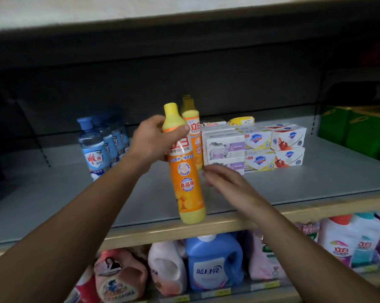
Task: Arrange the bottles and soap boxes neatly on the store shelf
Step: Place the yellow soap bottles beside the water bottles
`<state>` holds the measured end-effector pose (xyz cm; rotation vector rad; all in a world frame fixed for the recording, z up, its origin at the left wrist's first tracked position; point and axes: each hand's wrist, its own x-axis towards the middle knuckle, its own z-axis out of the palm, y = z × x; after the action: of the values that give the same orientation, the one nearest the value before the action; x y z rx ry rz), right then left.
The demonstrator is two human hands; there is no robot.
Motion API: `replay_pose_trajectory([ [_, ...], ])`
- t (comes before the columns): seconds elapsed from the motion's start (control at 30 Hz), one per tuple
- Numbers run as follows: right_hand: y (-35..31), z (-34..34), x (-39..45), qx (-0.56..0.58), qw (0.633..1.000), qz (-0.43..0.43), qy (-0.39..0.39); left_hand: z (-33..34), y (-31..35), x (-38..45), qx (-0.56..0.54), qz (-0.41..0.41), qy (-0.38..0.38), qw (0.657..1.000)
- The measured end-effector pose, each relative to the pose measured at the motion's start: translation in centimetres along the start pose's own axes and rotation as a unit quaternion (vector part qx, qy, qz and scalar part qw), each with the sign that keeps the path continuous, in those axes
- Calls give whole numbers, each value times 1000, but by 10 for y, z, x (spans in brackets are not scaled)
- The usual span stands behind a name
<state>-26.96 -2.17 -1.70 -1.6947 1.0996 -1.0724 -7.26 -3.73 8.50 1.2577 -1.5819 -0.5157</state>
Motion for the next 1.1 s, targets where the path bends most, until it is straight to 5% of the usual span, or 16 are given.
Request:
replay_pose_trajectory([
  [0.07, -20, 19, -1, 29, 997, -21, -61, -5, 6, -4, 4, -30, 0, 1000],
  [0.2, -39, 47, 1, 5, 1000, -14, -13, -16, 11, -11, 25, -77, -15, 997],
  [0.3, -40, 55, -5, 117, 992, 32, -18, -26, 4, -22, -17, -128, -63, 990],
  [0.5, -49, 54, 15, 295, 933, 157, 132, -26, -23, -67, -110, -203, -115, 966],
  [0.63, -52, 54, 28, 290, 930, 168, 149, -7, -27, -90, -144, -190, -189, 953],
  [0.77, -49, 53, 33, 277, 936, 188, 107, 3, -27, -94, -158, -170, -137, 963],
  [0.87, -48, 42, 33, 325, 923, 187, 80, -7, -30, -97, -278, -230, -138, 922],
  [1.03, -44, 21, 37, 463, 874, 136, 65, -22, -44, -108, -433, -311, -242, 811],
  [1.1, -44, 20, 37, 472, 872, 117, 64, -26, -51, -110, -445, -322, -267, 792],
])
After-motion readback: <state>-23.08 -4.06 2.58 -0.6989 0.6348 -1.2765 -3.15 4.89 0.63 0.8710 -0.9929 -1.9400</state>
